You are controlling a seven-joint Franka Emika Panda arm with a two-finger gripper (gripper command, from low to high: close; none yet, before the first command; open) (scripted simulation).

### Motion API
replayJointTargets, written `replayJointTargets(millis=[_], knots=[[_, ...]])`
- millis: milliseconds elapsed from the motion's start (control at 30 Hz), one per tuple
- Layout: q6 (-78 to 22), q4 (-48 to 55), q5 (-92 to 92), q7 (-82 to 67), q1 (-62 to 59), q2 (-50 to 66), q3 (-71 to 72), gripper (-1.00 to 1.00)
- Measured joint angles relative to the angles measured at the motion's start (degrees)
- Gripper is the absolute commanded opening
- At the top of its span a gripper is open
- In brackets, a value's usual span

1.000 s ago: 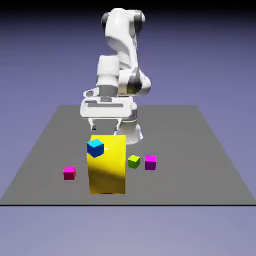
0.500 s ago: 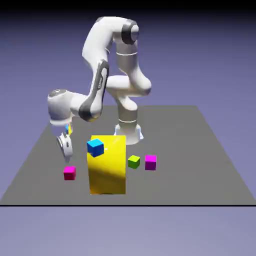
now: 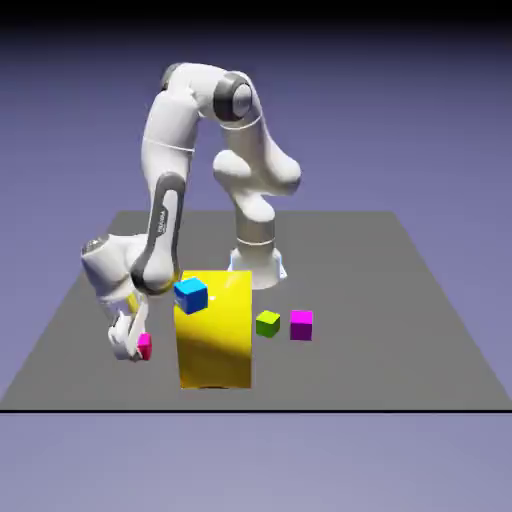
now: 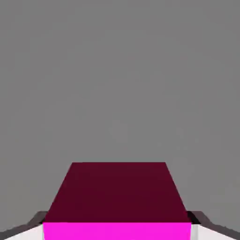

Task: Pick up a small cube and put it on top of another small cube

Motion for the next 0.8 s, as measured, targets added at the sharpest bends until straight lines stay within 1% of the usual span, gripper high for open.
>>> replayJointTargets(millis=[67, 100, 600, 667, 800], knots=[[-2.82, -0.27, -1.84, 1.82, 0.29, -3.55, -1.95, -1.0], [-3.46, 0.63, 0.3, 1.56, -1.8, -4.21, -1.73, -1.0], [-40.73, 20.73, -16.77, 4.0, 4.75, -21.5, 13.18, -1.0], [-41.77, 20.86, -19.08, 4.3, 8.11, -21.71, 13.63, -1.0], [-31.82, 12.75, -18.4, 3.66, 10.43, -19.89, 14.11, -1.0]])
